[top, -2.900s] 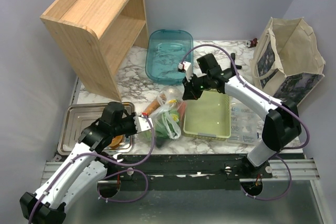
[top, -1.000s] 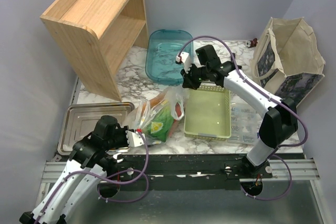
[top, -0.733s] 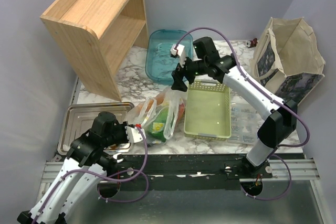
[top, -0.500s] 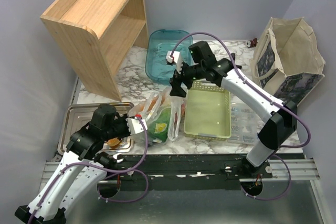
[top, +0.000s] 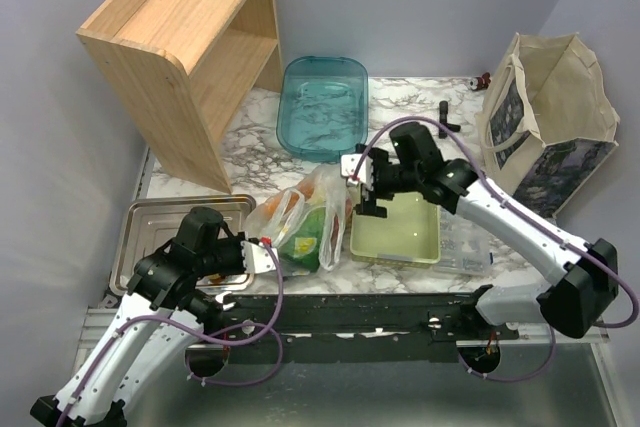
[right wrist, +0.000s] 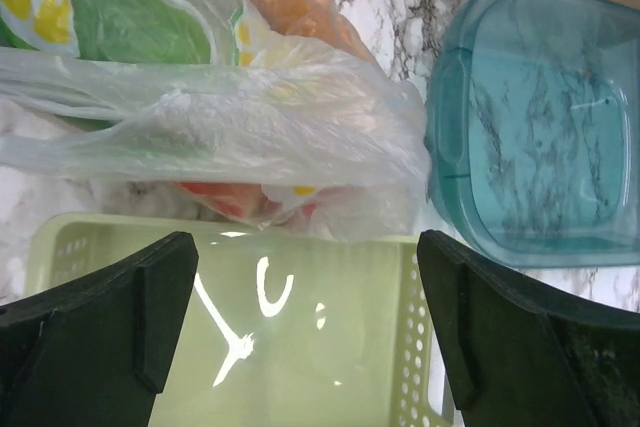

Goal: Untie the knot of the grocery bags and take out the mixed food

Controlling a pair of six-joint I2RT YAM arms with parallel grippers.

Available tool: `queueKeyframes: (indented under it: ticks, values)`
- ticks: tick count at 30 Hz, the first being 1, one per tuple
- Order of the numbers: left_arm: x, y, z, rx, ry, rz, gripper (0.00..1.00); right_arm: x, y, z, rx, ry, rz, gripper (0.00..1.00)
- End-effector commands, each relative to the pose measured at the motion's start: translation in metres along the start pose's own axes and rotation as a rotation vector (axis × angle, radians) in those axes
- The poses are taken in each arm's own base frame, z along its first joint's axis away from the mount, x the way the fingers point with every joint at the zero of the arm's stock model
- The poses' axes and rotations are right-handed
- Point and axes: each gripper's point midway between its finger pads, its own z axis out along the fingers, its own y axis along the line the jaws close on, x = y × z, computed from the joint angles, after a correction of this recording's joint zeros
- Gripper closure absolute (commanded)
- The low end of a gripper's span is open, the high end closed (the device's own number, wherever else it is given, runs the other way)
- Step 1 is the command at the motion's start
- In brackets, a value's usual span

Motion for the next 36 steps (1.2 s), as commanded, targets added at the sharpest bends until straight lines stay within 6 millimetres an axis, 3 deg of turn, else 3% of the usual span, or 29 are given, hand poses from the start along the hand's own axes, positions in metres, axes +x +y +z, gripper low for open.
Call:
queueKeyframes:
  ticks: [1,5,10,13,16,22,23,25,29,33,36]
  values:
    - [0.002,-0.007,0.002,0.044,-0.012,0.104,0.86,-0.008,-0.013,0.036,0.093,-0.058,-0.202,0.00]
    - [0.001,-0.007,0.003,0.060,-0.021,0.166,0.84,-0.028,-0.018,0.052,0.149,-0.136,-0.253,0.00]
    - [0.000,-0.014,0.005,0.071,-0.060,0.269,0.81,-0.059,-0.039,0.048,0.235,-0.238,-0.198,0.15]
    - [0.000,-0.020,0.005,0.080,-0.082,0.332,0.80,-0.073,-0.047,0.045,0.240,-0.267,-0.108,0.11]
    - [-0.002,-0.022,0.006,0.091,-0.099,0.377,0.78,-0.071,-0.046,0.056,0.200,-0.251,-0.066,0.01]
    - [-0.009,-0.031,0.001,0.148,-0.135,0.494,0.75,-0.047,-0.050,0.083,0.178,-0.160,-0.029,0.08]
    - [-0.010,-0.031,0.000,0.151,-0.141,0.521,0.75,-0.047,-0.052,0.085,0.180,-0.157,-0.015,0.14]
    - [-0.011,-0.033,-0.001,0.158,-0.149,0.576,0.75,-0.050,-0.052,0.088,0.165,-0.159,0.006,0.49]
    - [-0.007,-0.040,-0.004,0.190,-0.148,0.668,0.78,-0.067,-0.063,0.078,0.180,-0.200,0.061,0.95]
    - [-0.012,-0.049,-0.007,0.225,-0.187,0.708,0.82,-0.086,-0.080,0.062,0.191,-0.272,0.132,0.99]
    - [-0.042,-0.044,-0.017,0.205,-0.278,0.619,0.81,-0.098,-0.083,0.053,0.163,-0.329,0.172,0.99]
